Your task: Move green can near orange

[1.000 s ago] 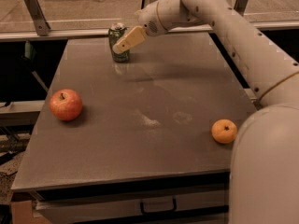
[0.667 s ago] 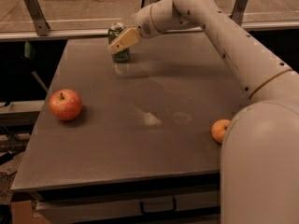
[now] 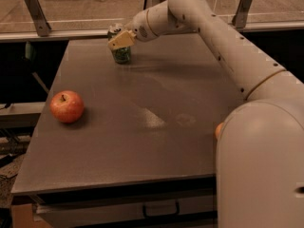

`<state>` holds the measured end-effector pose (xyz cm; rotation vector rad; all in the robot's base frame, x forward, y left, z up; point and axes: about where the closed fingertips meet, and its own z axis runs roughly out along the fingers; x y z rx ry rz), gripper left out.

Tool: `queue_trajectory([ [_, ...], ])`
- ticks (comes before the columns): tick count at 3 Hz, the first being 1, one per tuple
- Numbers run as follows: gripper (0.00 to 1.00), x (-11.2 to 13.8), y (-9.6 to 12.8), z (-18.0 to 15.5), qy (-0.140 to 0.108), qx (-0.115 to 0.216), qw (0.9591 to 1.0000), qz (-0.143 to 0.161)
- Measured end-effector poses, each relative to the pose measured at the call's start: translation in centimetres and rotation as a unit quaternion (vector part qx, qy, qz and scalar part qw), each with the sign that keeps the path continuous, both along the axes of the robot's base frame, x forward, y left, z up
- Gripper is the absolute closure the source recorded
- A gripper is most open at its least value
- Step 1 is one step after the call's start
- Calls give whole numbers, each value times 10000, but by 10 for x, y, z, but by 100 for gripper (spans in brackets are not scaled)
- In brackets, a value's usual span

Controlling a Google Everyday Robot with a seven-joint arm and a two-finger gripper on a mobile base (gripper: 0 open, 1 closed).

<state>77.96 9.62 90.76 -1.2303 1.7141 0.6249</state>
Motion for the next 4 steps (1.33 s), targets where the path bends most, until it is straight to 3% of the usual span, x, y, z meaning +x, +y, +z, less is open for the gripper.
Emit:
queue_trajectory([
  [1, 64, 2, 1, 9, -37, 119, 9999, -21],
  [2, 88, -7, -26, 29, -127, 268, 9995, -96],
  [3, 100, -33, -67, 47, -256, 445, 9985, -183],
  [4, 100, -74, -116, 41, -215, 543, 9978, -321],
])
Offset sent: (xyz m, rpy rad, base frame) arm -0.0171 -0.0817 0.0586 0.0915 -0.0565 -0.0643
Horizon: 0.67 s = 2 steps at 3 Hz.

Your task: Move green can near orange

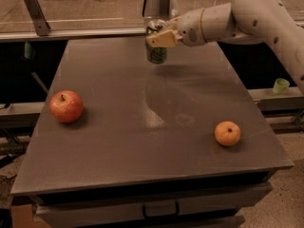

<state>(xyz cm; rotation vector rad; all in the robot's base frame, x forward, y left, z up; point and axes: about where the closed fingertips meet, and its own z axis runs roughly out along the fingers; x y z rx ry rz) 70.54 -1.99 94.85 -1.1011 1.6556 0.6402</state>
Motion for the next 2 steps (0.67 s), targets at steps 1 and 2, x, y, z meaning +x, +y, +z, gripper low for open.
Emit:
queue_trajectory([
  [1, 100, -43, -46, -17, 146, 18, 9997, -182],
  [2, 100, -79, -90, -32, 293, -60, 9989, -364],
])
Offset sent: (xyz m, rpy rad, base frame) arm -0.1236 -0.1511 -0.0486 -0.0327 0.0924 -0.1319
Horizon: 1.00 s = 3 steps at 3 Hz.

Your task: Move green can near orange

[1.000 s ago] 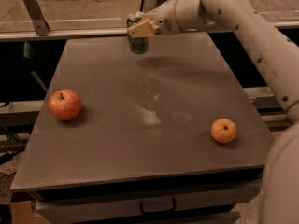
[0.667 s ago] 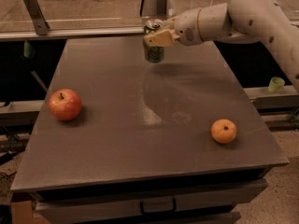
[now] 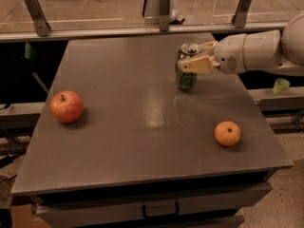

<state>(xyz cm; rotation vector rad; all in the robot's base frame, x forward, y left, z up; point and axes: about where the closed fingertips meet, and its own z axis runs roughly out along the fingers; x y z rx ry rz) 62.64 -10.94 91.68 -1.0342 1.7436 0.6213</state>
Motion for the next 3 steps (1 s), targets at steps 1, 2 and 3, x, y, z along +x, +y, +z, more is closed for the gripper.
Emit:
queue_trajectory([
  [1, 100, -29, -31, -10, 130, -71, 9998, -124],
  [2, 100, -51, -54, -12, 183, -151, 9995, -199],
  [3, 100, -69, -70, -7, 196, -290, 9991, -234],
])
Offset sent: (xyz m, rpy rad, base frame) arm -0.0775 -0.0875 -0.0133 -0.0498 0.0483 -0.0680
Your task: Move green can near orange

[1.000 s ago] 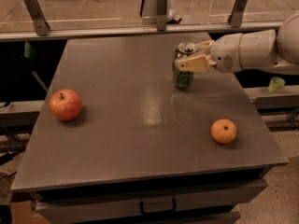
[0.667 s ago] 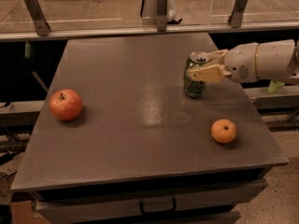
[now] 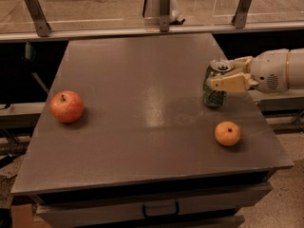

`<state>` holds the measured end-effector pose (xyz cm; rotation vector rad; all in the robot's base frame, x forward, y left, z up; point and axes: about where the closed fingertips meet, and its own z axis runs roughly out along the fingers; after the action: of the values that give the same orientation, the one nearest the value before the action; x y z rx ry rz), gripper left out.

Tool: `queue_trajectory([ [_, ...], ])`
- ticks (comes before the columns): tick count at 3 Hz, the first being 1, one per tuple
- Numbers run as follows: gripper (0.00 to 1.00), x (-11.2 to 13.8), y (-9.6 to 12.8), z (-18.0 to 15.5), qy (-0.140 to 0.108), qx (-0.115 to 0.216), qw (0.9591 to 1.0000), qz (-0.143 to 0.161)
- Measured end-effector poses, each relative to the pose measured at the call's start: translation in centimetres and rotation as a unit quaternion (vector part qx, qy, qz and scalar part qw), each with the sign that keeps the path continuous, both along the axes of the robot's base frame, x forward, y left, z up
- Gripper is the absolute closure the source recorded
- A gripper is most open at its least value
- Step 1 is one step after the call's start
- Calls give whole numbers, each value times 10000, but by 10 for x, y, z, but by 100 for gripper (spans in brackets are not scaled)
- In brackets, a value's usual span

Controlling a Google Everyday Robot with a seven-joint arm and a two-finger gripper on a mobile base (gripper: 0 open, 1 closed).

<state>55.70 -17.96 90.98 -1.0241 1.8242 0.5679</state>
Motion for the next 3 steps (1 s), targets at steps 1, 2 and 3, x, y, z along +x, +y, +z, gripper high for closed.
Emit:
queue_trajectory([
  [1, 100, -14, -13, 7, -5, -173, 9999, 2],
  [2, 85, -27, -17, 2, 51, -281, 9994, 210],
  [3, 62, -36, -18, -4, 124, -342, 9986, 380],
])
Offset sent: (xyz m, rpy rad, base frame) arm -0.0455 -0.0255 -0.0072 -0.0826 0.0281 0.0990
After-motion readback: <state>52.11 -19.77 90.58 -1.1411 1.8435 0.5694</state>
